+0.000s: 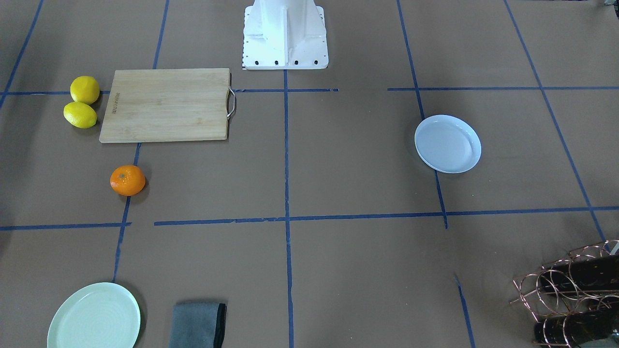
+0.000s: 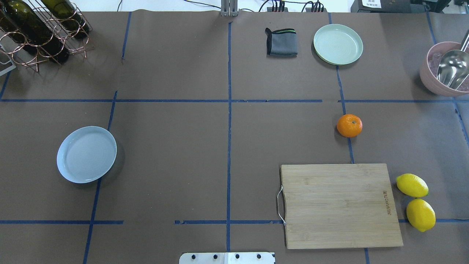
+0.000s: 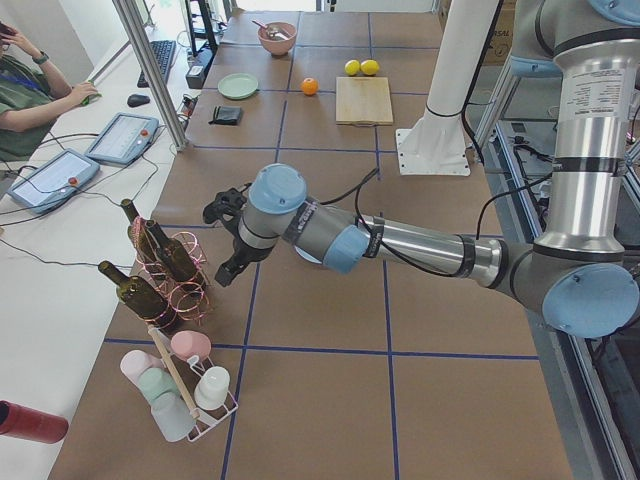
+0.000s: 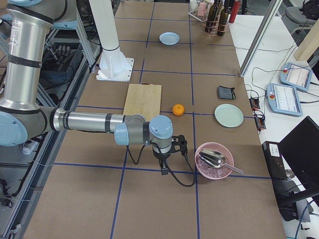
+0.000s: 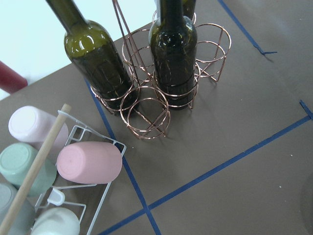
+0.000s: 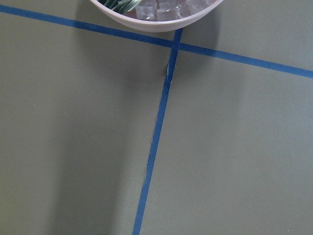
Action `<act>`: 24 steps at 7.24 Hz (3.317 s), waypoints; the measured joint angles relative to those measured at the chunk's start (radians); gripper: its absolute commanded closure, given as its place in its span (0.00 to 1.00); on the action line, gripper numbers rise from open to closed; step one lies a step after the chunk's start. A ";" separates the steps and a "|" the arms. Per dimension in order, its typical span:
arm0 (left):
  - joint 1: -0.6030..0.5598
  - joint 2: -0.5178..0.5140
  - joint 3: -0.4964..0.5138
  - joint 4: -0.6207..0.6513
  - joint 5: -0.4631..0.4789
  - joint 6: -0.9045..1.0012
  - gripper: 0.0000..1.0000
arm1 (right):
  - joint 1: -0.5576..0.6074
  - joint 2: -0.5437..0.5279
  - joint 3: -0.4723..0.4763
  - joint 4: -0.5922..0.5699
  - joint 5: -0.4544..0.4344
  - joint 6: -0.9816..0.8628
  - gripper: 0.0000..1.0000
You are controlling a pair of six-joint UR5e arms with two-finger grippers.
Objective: Pick orange to plate
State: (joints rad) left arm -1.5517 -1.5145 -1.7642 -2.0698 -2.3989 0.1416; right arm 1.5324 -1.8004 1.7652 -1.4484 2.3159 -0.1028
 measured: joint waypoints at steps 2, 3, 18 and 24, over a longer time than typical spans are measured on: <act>0.197 0.054 0.009 -0.169 0.063 -0.337 0.00 | 0.000 -0.003 0.000 -0.001 0.002 0.000 0.00; 0.333 0.064 0.011 -0.239 0.174 -0.556 0.00 | 0.000 -0.005 0.000 0.000 0.002 0.000 0.00; 0.849 0.094 0.054 -0.512 0.526 -1.230 1.00 | 0.000 -0.011 0.002 0.000 0.000 0.000 0.00; 0.858 -0.267 0.062 -0.284 0.479 -1.304 1.00 | 0.000 -0.011 0.000 -0.001 0.000 0.002 0.00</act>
State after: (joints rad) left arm -0.6940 -1.7817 -1.7019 -2.3535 -1.9202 -1.1624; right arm 1.5325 -1.8116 1.7652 -1.4493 2.3163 -0.1009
